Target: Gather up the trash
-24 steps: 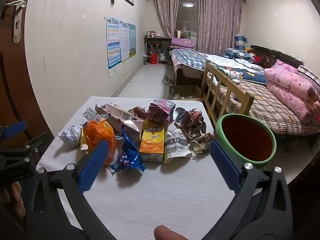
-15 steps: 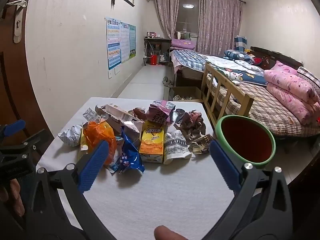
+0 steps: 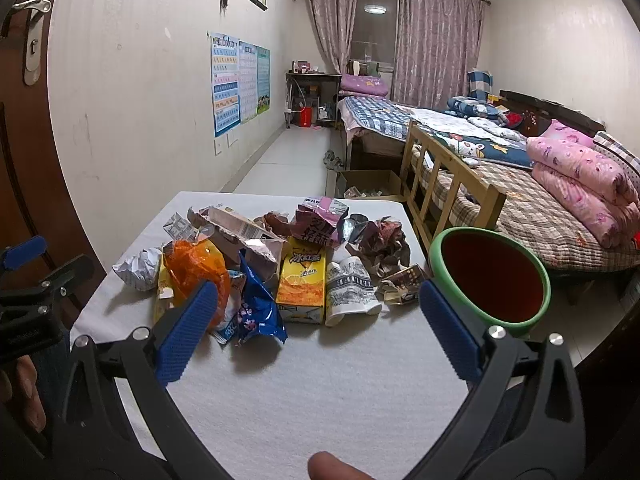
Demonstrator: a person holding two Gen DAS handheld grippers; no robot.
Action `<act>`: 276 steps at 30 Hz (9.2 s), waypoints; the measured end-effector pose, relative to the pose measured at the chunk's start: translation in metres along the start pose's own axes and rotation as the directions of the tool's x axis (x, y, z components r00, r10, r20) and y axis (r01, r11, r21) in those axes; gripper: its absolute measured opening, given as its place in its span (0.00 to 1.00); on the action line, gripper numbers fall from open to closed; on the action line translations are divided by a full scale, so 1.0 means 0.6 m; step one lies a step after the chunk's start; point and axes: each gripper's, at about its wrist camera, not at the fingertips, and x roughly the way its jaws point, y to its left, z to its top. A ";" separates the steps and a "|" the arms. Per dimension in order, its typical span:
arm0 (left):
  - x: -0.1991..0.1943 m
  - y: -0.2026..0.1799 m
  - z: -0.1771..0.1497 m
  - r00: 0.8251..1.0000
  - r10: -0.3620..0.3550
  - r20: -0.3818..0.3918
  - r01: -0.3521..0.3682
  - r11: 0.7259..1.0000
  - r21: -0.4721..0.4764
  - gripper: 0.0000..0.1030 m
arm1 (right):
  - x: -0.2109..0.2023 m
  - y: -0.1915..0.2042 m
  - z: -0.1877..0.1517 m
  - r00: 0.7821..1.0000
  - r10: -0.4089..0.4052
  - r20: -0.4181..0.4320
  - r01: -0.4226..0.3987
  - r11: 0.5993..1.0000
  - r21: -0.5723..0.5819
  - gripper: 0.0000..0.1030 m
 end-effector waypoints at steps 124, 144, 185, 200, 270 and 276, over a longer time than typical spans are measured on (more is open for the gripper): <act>0.322 0.106 0.010 0.859 -0.101 -0.502 0.050 0.992 -0.113 0.70 | 0.326 -0.097 -0.005 0.857 0.091 -0.507 -0.074 0.996 0.053 0.86; 0.359 0.105 -0.020 0.845 -0.092 -0.528 0.045 0.994 -0.102 0.56 | 0.371 -0.112 -0.017 0.824 0.168 -0.541 -0.116 0.985 0.129 0.65; 0.205 0.095 0.093 0.928 -0.054 -0.368 0.031 0.997 -0.068 0.45 | 0.247 -0.153 0.020 0.880 0.214 -0.424 -0.146 0.971 0.188 0.59; 0.204 -0.142 0.215 0.904 -0.298 -0.306 0.319 0.948 0.017 0.45 | 0.216 -0.273 0.057 0.921 0.143 -0.363 -0.054 0.969 0.243 0.59; 0.418 -0.593 0.225 0.552 -0.656 -0.514 0.729 0.679 -0.083 0.92 | 0.284 -0.551 0.012 0.917 0.022 -0.398 0.132 0.925 0.357 0.95; 0.393 -0.565 0.235 0.551 -0.670 -0.497 0.742 0.666 -0.076 0.92 | 0.271 -0.533 0.024 0.923 0.006 -0.386 0.136 0.931 0.338 0.95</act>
